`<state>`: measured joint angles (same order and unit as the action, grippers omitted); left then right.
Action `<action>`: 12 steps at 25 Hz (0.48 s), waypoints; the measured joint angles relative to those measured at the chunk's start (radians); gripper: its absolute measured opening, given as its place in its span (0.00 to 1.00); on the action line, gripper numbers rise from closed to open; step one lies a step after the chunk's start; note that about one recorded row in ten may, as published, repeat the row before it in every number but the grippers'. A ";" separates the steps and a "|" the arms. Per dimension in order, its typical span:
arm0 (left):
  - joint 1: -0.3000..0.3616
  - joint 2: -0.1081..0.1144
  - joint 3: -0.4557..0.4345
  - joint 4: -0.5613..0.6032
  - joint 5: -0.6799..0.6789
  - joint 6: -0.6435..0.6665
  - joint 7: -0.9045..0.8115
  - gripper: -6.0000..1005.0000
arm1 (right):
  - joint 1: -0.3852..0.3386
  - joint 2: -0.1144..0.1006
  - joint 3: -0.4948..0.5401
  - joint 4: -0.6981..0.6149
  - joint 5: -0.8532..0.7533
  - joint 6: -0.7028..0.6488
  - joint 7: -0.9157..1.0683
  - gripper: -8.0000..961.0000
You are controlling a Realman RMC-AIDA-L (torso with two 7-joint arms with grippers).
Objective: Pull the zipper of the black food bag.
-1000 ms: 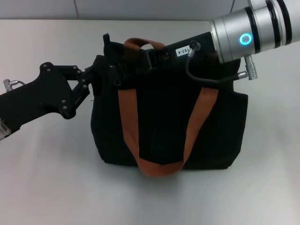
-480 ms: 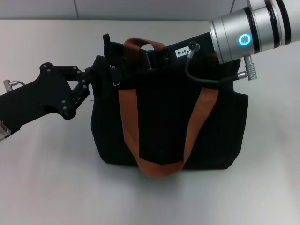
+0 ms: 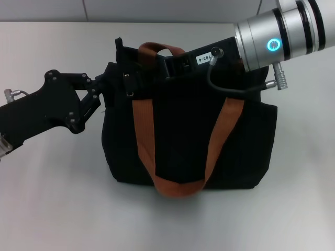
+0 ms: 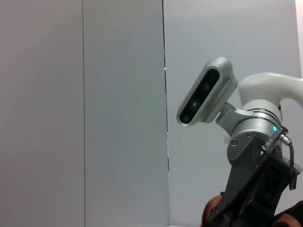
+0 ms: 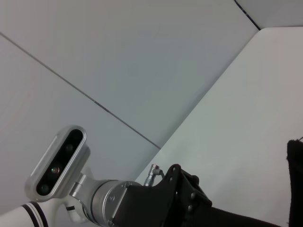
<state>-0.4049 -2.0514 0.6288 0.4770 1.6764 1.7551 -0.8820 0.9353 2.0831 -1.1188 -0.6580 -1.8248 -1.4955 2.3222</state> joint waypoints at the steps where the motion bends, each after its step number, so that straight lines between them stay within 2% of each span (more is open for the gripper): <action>1: 0.000 0.000 0.000 0.000 0.000 0.000 0.000 0.09 | 0.000 0.000 0.000 0.000 0.001 0.000 0.000 0.07; 12: -0.005 -0.003 0.000 0.000 0.000 0.017 -0.012 0.09 | 0.014 0.001 -0.025 -0.002 -0.001 0.012 0.003 0.07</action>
<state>-0.4101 -2.0539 0.6289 0.4770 1.6764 1.7725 -0.8943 0.9495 2.0843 -1.1435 -0.6596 -1.8261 -1.4837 2.3253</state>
